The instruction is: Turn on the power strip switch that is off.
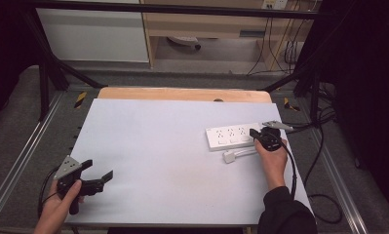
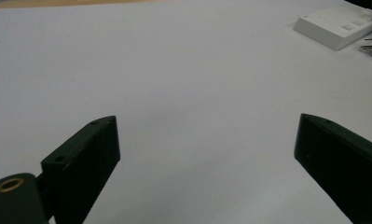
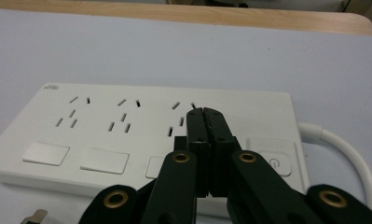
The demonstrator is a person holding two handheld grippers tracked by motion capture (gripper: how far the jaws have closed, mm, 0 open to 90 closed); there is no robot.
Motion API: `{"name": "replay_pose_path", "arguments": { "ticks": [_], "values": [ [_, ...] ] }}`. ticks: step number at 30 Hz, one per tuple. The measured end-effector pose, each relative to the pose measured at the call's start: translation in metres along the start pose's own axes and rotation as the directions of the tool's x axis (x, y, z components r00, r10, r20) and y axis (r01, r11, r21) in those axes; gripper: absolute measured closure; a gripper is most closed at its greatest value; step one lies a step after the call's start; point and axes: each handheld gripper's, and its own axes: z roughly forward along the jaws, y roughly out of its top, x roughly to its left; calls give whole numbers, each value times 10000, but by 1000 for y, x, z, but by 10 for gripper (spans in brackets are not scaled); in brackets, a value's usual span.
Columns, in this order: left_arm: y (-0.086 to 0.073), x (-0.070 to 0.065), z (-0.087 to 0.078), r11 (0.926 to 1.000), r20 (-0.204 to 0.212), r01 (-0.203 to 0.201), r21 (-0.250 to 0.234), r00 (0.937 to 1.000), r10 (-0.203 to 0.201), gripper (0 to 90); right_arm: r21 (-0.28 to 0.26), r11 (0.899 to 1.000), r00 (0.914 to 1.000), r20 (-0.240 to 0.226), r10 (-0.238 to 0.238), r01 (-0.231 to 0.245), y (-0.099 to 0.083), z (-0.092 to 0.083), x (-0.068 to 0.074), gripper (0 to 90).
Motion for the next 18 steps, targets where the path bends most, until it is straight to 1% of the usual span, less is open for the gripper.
{"name": "replay_pose_path", "arguments": {
  "ticks": [1,18],
  "values": [
    [0,0,0,10000,2,10,-3,10000,-10,70,176,9998,10000,-73,35,-34,-2,2,1,900],
    [0,0,0,10000,-5,-4,-27,10000,4,70,552,9985,9997,-234,26,-13,-5,4,1,900]
  ]
}}
